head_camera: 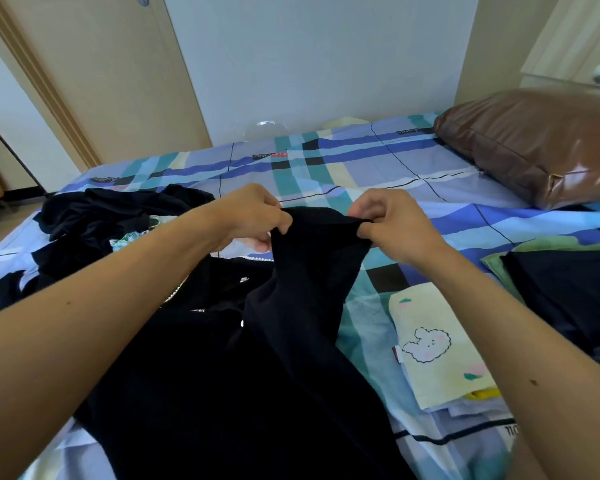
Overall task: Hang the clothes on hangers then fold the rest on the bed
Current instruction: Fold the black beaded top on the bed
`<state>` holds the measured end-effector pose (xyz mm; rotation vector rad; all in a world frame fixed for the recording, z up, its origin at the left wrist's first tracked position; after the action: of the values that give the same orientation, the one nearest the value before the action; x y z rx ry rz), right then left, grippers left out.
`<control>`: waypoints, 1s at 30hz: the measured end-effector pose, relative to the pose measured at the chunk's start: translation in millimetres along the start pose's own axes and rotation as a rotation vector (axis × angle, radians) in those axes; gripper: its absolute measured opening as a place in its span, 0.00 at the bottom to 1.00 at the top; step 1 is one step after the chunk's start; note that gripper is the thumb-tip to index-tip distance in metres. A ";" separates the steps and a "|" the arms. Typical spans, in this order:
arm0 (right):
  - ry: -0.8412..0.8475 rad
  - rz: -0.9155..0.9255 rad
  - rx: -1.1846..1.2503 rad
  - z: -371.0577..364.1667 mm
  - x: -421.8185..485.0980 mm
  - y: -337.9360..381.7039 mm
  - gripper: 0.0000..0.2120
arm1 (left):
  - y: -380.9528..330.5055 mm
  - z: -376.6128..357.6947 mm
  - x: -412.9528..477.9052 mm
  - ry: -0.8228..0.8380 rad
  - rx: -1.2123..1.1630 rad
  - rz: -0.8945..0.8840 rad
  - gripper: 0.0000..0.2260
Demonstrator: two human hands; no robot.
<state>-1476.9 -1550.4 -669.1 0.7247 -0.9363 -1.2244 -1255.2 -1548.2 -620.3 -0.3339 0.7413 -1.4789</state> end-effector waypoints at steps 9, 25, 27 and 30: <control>-0.023 -0.403 0.470 16.8 -3.0 -11.8 0.07 | -23.4 -26.3 -3.6 0.143 -0.483 -0.084 0.12; 0.181 -0.229 -0.299 -37.1 29.0 -41.1 0.15 | 247.4 34.5 15.9 -0.134 0.351 0.243 0.27; 0.364 -0.258 -0.303 -83.5 37.8 -47.2 0.21 | 262.1 36.4 25.7 -0.155 0.291 0.244 0.25; 0.477 -0.309 -0.368 -119.2 41.4 -64.4 0.35 | 263.2 33.6 46.0 -0.194 0.281 0.206 0.26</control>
<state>-1396.5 -1607.4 -770.9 0.8309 -0.2011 -1.3613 -1033.8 -1574.5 -771.4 -0.1771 0.3929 -1.3125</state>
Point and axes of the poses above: each hand's wrist, its own x-axis towards the middle knuckle, its own z-axis out of the back of the hand, y = z × x, the point moved 4 cm from there along x, towards the middle knuckle, and after that the axes turned 2 degrees about x, right-handed, at the moved point
